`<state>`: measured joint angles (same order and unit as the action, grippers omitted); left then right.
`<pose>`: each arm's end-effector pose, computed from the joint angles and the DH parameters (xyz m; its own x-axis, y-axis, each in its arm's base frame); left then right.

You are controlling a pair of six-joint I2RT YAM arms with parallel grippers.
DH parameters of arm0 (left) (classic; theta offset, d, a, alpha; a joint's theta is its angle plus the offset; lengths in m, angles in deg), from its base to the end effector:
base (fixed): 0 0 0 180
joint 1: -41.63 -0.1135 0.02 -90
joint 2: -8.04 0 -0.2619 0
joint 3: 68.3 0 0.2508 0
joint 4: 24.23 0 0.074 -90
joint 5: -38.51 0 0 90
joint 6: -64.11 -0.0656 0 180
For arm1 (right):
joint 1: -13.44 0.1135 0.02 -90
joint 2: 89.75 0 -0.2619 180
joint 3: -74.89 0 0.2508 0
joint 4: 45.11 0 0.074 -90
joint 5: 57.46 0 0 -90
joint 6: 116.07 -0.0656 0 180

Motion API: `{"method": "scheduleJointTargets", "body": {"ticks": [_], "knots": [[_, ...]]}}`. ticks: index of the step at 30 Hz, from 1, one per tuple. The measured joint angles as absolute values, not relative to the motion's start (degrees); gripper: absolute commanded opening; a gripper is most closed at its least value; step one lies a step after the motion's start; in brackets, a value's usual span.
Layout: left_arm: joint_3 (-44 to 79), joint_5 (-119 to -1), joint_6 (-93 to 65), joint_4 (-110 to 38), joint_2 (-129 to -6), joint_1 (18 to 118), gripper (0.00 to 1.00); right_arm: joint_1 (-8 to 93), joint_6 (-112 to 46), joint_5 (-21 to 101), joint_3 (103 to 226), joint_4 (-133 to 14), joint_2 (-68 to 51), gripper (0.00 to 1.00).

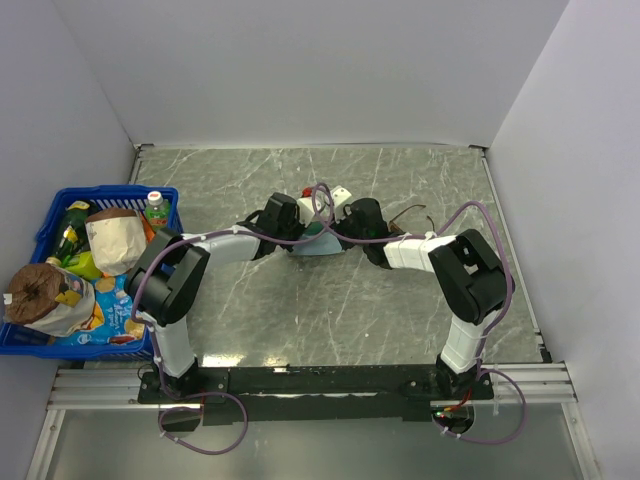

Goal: Organize the sunglasses

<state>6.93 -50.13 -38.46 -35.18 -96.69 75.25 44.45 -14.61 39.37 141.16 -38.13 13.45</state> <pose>0.3432 -0.2263 0.1527 -0.4101 0.5340 -0.7394 0.6432 0.7441 0.1806 0.3395 0.2132 0.1483 -0.3002 -0.4106 -0.8610 -0.6729 0.7309 -0.1140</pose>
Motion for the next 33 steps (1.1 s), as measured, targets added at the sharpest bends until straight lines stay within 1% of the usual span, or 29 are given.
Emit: {"method": "scheduleJointTargets", "body": {"ticks": [31,33], "knots": [[6.4,-48.5,-38.7,-34.3,-96.7,75.6,0.01,45.0,-14.7,36.8,140.8,-37.1,13.4,0.0],[6.3,-48.4,-38.7,-34.2,-96.7,75.6,0.01,45.0,-14.6,36.6,140.8,-37.1,13.4,0.02]]}}
